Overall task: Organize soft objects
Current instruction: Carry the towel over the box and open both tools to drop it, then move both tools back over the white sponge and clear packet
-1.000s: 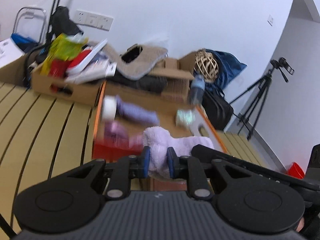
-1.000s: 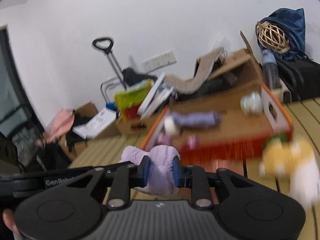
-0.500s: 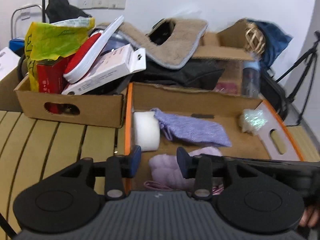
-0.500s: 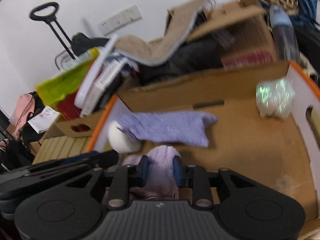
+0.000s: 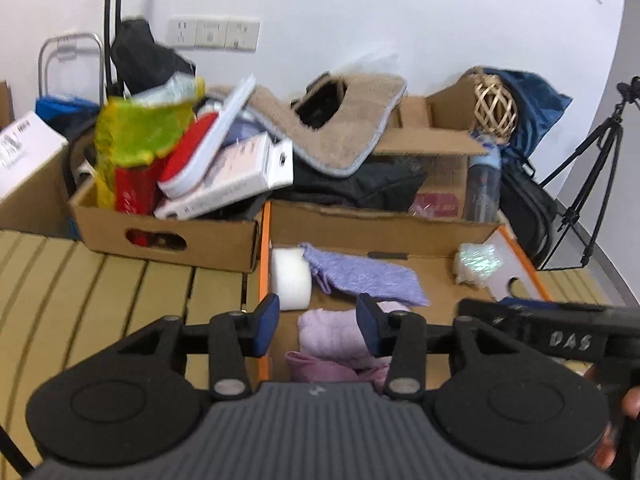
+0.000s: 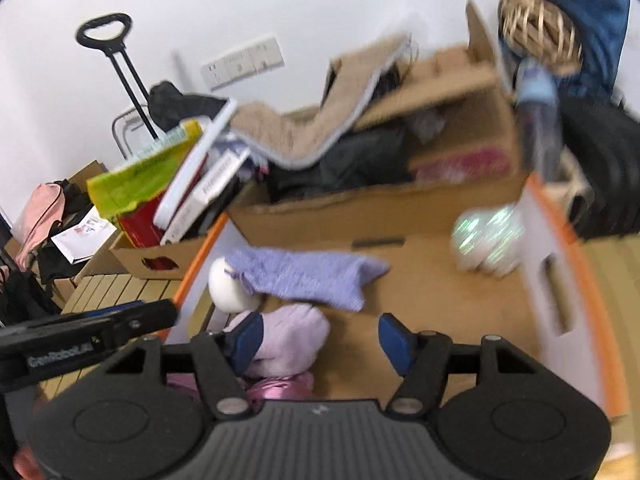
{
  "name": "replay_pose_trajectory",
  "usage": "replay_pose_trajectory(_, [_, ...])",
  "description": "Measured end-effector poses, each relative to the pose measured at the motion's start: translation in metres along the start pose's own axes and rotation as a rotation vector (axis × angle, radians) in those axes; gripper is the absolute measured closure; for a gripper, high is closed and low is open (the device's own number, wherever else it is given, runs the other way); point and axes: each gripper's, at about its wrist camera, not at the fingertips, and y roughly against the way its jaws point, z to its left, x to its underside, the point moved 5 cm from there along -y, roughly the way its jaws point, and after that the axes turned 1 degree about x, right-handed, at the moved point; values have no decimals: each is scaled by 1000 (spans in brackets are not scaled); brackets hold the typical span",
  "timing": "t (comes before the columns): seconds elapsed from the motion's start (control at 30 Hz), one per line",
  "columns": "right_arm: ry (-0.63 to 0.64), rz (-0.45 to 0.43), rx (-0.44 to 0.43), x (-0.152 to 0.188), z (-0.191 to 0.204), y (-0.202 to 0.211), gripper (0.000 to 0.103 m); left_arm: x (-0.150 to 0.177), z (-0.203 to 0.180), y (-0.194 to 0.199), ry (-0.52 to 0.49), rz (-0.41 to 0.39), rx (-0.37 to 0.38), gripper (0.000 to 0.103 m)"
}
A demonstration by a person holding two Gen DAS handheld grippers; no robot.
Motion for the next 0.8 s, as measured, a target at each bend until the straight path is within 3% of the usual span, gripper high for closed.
replay_pose_trajectory(0.17, [-18, -60, 14, 9, -17, 81, 35, 0, -20, 77, -25, -61, 9, 54])
replay_pose_trajectory(0.33, [63, -153, 55, 33, -9, 165, 30, 29, -39, 154, -50, -156, 22, 38])
replay_pose_trajectory(0.43, [108, -231, 51, 64, 0, 213, 22, 70, -48, 191, -70, -220, -11, 35])
replay_pose_trajectory(0.57, [175, -326, 64, 127, 13, 261, 16, 138, -58, 229, -28, -306, -1, 27])
replay_pose_trajectory(0.8, [94, -334, 39, 252, 21, 281, 14, 246, -72, 263, -18, -332, -44, 22])
